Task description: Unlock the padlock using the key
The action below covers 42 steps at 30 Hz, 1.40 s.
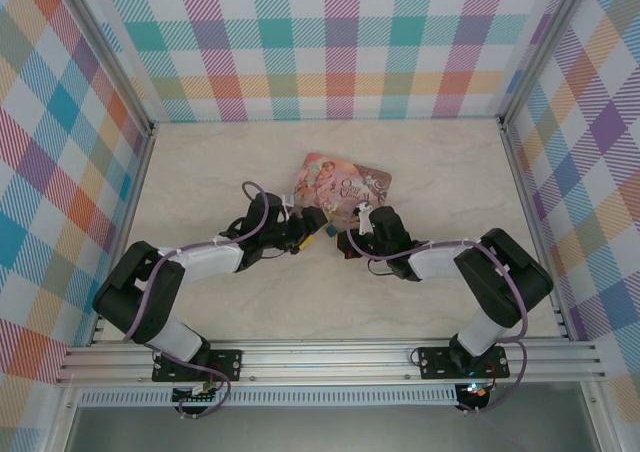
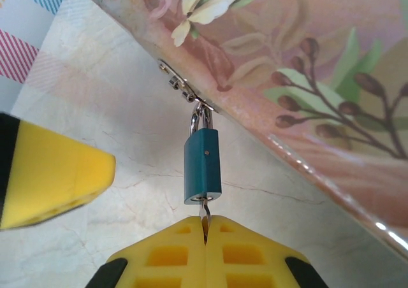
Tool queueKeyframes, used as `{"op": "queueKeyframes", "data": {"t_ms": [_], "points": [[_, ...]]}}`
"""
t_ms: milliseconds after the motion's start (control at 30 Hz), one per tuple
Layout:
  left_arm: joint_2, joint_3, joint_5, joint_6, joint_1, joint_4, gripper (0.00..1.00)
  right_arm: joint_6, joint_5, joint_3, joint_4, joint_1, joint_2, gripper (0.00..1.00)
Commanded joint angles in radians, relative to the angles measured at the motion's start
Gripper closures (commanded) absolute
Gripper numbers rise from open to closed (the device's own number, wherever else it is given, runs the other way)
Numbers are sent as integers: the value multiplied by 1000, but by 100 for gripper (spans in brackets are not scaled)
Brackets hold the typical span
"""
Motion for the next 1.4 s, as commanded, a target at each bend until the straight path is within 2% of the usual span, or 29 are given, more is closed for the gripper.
{"op": "queueKeyframes", "data": {"t_ms": [0, 500, 667, 933, 1133, 1300, 1367], "points": [[-37, -51, -45, -82, 4, 81, 27, 113, -52, 7, 40, 15, -47, 95], [63, -48, -26, -174, -46, 236, 41, 344, -59, 66, -52, 42, -67, 95], [72, -57, -55, -193, -55, 224, 43, 370, -52, 77, -59, 43, -68, 95], [122, -57, -50, -256, -66, 276, 51, 432, -67, 80, -27, 43, -52, 95], [141, -60, -63, -275, -69, 286, 53, 436, -66, 83, -33, 44, -48, 95], [158, -56, -60, -287, -71, 317, 69, 442, -62, 81, -36, 43, -47, 95], [161, -53, -61, -291, -71, 320, 72, 443, -60, 82, -37, 42, -48, 95]]}}
